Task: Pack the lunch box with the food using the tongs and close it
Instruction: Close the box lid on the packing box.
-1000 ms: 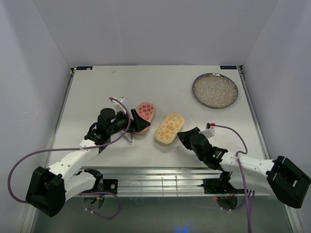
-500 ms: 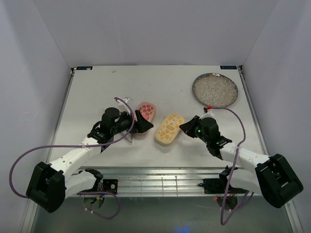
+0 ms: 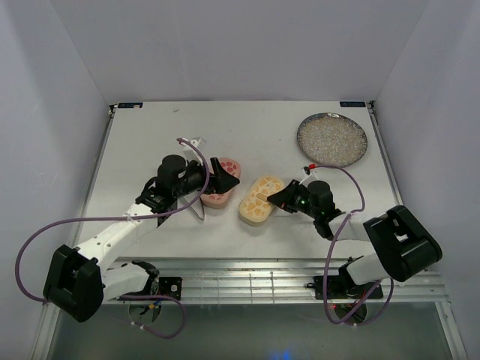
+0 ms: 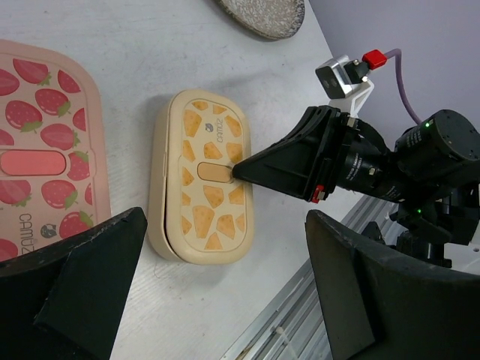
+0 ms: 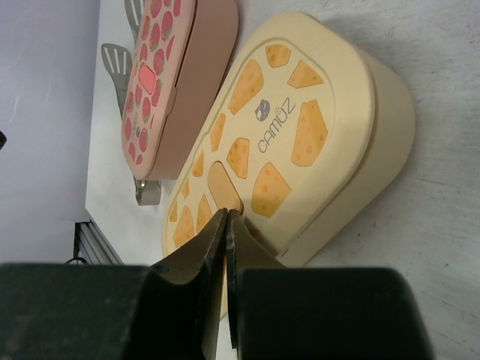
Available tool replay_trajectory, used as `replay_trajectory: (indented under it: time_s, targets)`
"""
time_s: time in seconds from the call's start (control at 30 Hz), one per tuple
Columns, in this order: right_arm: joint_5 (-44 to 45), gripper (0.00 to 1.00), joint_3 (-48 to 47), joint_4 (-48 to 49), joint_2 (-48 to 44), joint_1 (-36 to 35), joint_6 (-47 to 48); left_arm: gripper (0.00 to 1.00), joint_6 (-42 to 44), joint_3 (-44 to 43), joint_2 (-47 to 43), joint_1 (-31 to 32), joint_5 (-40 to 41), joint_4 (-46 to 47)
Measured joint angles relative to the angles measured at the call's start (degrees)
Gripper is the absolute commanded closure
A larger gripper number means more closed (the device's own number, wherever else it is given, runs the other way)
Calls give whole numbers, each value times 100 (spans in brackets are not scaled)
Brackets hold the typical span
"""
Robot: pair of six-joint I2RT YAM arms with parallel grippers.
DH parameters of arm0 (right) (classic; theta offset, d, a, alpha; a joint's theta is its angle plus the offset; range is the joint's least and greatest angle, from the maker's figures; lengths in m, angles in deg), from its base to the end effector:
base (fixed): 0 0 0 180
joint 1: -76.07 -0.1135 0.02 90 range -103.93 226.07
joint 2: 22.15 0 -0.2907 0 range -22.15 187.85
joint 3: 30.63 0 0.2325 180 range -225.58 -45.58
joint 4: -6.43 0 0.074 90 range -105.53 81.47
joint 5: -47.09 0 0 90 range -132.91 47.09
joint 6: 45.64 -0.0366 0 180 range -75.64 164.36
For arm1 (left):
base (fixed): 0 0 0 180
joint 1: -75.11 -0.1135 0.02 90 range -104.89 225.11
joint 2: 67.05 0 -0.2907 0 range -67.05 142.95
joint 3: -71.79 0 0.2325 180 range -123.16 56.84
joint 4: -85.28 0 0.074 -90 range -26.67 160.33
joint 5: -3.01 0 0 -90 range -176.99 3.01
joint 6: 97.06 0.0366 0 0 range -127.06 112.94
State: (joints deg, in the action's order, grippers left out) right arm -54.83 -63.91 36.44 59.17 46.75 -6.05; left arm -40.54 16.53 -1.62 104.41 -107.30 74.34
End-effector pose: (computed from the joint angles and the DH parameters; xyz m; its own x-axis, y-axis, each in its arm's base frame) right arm 0.2021 0.1222 0.1940 -0.6732 0.4867 -0.5567 -0.2065 0.5992 0.7735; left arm 0.1935 -0.1232 0.2978 -0.6709 -0.2167 -0.7091 0.4451 0.6472 -0.6189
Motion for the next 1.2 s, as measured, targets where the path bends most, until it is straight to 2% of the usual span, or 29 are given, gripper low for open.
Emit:
replay_trajectory:
  time_s: [0.3, 0.53, 0.67, 0.73, 0.87, 1.2]
  targets:
    - [-330, 92, 122, -44, -343, 203, 155, 2, 26, 0, 0, 24, 81, -81]
    - [-1322, 92, 37, 409, -420, 793, 162, 2, 37, 0, 7, 24, 76, -81]
    - [-1690, 92, 81, 1447, 133, 813, -144, 2, 50, -2, 24, 31, 74, -81]
    - [-1832, 92, 166, 2127, 684, 774, -402, 2, 50, -2, 57, 35, 74, -79]
    - [-2116, 92, 166, 2798, 1886, 686, -1049, 2, 72, -2, 195, 52, 76, -79]
    - [-2181, 92, 153, 3012, 1827, 664, -1093, 2, 146, -35, 273, 61, 133, -107]
